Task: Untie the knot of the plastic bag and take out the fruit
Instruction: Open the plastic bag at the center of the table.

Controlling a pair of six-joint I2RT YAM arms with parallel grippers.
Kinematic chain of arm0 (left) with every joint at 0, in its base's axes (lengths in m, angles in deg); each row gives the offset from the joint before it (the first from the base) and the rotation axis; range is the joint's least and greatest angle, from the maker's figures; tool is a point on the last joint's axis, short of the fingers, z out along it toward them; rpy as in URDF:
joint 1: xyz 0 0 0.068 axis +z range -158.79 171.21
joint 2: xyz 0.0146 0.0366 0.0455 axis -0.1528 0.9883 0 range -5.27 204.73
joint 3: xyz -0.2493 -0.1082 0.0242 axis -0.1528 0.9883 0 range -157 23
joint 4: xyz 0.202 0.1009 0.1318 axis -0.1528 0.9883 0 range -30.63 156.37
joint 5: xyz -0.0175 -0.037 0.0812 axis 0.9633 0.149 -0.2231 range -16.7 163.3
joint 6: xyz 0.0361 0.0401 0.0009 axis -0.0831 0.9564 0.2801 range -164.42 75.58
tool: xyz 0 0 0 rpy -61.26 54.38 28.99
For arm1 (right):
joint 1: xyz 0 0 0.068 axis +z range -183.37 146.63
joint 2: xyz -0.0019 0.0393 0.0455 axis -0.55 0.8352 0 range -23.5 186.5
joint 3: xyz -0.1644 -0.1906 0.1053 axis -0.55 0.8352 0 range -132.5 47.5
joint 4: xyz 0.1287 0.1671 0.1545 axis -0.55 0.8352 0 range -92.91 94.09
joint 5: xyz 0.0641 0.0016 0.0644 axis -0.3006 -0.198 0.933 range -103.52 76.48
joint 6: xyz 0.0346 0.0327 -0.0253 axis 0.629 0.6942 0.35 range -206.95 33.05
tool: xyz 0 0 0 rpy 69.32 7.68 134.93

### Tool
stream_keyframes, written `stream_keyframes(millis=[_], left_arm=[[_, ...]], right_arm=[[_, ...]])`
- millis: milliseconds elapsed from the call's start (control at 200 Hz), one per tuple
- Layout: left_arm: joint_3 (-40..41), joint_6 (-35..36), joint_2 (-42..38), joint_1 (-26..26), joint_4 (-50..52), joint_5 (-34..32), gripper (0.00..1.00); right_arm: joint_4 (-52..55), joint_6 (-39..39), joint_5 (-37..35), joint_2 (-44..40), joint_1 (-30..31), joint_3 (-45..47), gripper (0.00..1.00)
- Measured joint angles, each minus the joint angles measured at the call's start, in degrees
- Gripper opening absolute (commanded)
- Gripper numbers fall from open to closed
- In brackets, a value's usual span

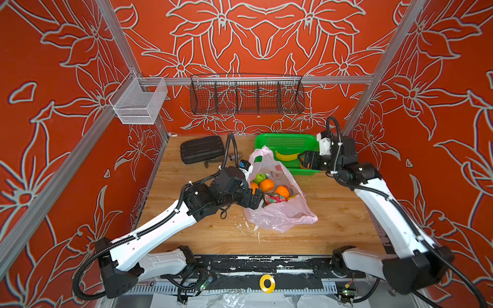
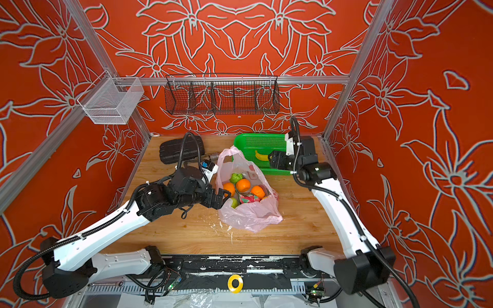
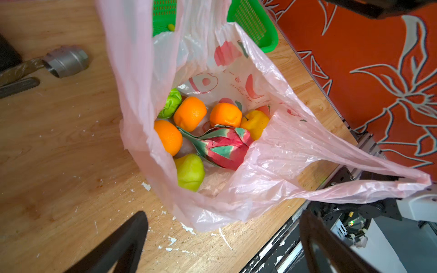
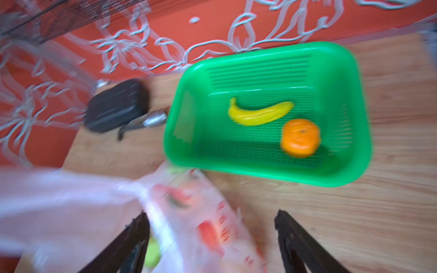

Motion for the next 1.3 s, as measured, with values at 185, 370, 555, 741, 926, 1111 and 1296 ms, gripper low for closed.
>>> stream_keyframes(millis=[185, 370, 555, 741, 926, 1111, 1296], left_arm=[[1.4, -4.0, -0.5, 0.5, 1.6, -4.8, 0.96], [4.1, -7.6, -0.5, 3.0, 1.4, -5.7, 0.95], [5.3, -8.5, 3.0, 4.5, 0.6, 0.1, 0.87], [5.9, -8.7, 6.1, 4.5, -0.9, 4.5, 0.79], [7.4, -9.3, 7.9, 4.5, -2.0, 8.4, 0.62], [9.5, -9.9, 9.8, 4.5, -2.3, 12.0, 0.5], [11.6, -10.6, 10.2, 4.5, -3.0, 14.7, 0.45]], right_arm=[[0.1, 2.3, 0.2, -5.9, 13.7, 2.8, 0.78], [-2.4, 5.9, -3.6, -6.8, 26.4, 5.9, 0.77], [-4.5, 8.9, -6.4, -0.5, 32.5, 10.3, 0.74], [-3.4, 13.7, -14.2, 6.0, 33.8, 14.5, 0.72], [-2.5, 15.8, -14.9, 9.6, 34.3, 17.5, 0.71], [-1.2, 17.2, -12.7, 11.8, 38.1, 17.6, 0.69], [3.2, 20.5, -12.7, 13.2, 41.7, 18.8, 0.71]])
